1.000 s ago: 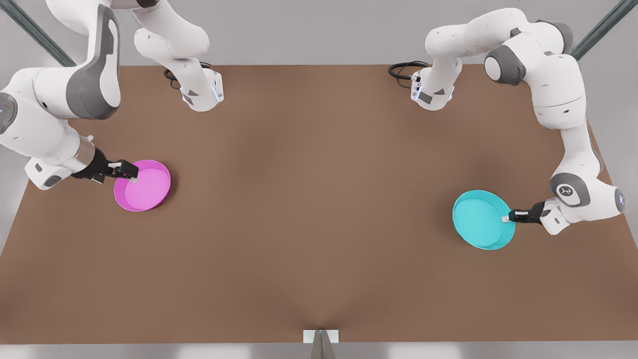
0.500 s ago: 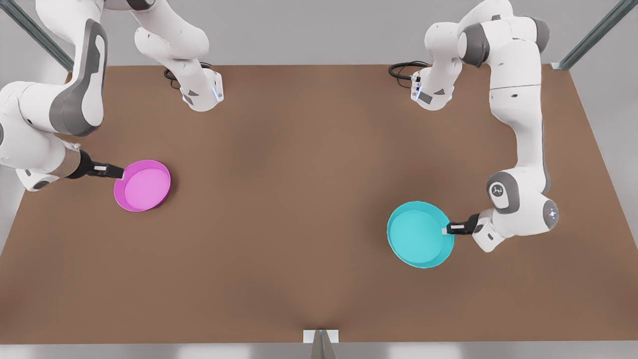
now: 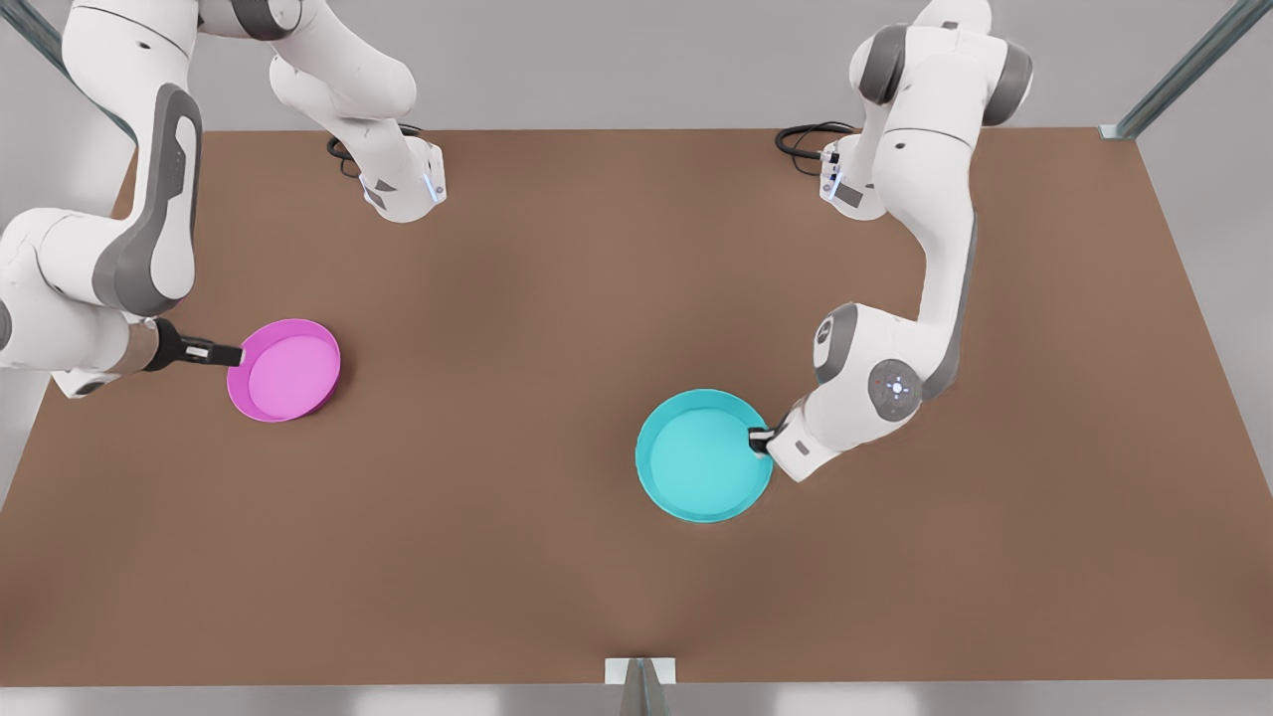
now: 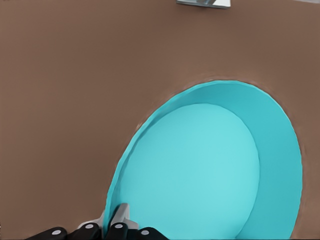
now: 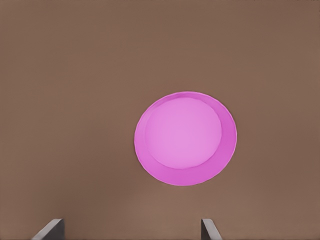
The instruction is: Flip the blue plate over with the left arm, and stack the pink plate on top of the blue plate with the right arm
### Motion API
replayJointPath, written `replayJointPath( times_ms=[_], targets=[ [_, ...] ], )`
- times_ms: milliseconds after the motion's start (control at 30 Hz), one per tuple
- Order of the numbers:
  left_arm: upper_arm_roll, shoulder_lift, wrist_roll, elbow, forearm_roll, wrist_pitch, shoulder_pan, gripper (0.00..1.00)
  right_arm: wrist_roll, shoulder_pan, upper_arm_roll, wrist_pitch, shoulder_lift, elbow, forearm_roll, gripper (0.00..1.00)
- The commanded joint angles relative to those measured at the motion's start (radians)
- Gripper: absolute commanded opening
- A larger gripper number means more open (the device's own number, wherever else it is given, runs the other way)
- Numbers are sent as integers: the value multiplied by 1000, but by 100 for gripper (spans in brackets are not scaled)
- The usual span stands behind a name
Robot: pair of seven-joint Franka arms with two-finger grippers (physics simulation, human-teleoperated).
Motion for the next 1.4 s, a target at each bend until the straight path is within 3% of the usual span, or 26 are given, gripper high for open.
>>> replayJointPath(
  times_ms=[0,200,300,433,533,833,900,1133,1367],
  targets=[
    [0,0,-7,4,62,0,-5,21,0,0,0,-1,0,-2,0,100],
    [3,-1,-185,78,441,-5,-148,21,-202,-105,0,241,14,-178,6,100],
    [5,-4,-266,130,628,-19,-189,21,-406,-193,0,243,156,-101,80,100],
    [6,-4,-393,150,898,-45,-258,21,-465,-204,0,453,127,-241,103,100],
    [6,0,-551,150,1145,-94,-333,21,-730,-283,0,542,149,-268,100,100],
    [8,112,-846,156,1730,-295,-602,21,-928,-340,2,583,219,-331,104,100],
    [8,174,-844,222,1840,-324,-649,21,-927,-351,2,572,233,-331,104,100],
    [9,376,-878,308,2095,-400,-737,21,-732,-369,2,571,264,-331,106,100],
    [9,517,-912,349,2184,-436,-790,21,-729,-371,2,592,313,-322,107,100]
  ],
)
